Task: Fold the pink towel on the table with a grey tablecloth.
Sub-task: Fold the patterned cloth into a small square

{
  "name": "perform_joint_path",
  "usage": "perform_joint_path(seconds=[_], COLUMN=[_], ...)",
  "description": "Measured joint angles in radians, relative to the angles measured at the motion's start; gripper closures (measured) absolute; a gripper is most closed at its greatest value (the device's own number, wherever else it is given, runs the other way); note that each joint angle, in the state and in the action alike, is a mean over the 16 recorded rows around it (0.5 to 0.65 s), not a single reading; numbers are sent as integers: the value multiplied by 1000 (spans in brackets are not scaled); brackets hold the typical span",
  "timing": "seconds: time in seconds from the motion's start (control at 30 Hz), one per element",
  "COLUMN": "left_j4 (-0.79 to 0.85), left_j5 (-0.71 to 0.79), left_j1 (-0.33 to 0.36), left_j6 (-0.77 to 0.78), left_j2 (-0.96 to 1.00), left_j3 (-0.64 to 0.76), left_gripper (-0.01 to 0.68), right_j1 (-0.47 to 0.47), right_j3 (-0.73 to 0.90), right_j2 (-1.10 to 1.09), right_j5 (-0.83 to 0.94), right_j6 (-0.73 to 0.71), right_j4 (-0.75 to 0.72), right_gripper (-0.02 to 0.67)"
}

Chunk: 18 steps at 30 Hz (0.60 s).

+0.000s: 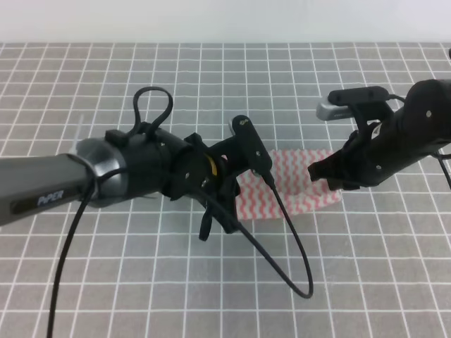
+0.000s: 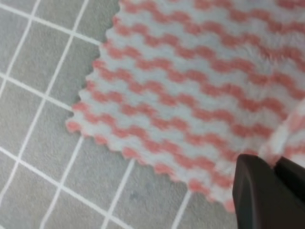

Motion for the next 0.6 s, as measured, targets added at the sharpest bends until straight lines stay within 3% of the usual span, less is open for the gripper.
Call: perform_joint_path(seconds=[0.6], left_j4=[1], left_j5=[-1], left_j1=[6], left_j6=[0], left_j2=[51], left_j3=[-60], left_gripper=[675], right_j1=[-46], right_j3=[0], right_j2=[-2], right_j5=[-13], right_j6=[21], right_j4=[-23], right_gripper=[665])
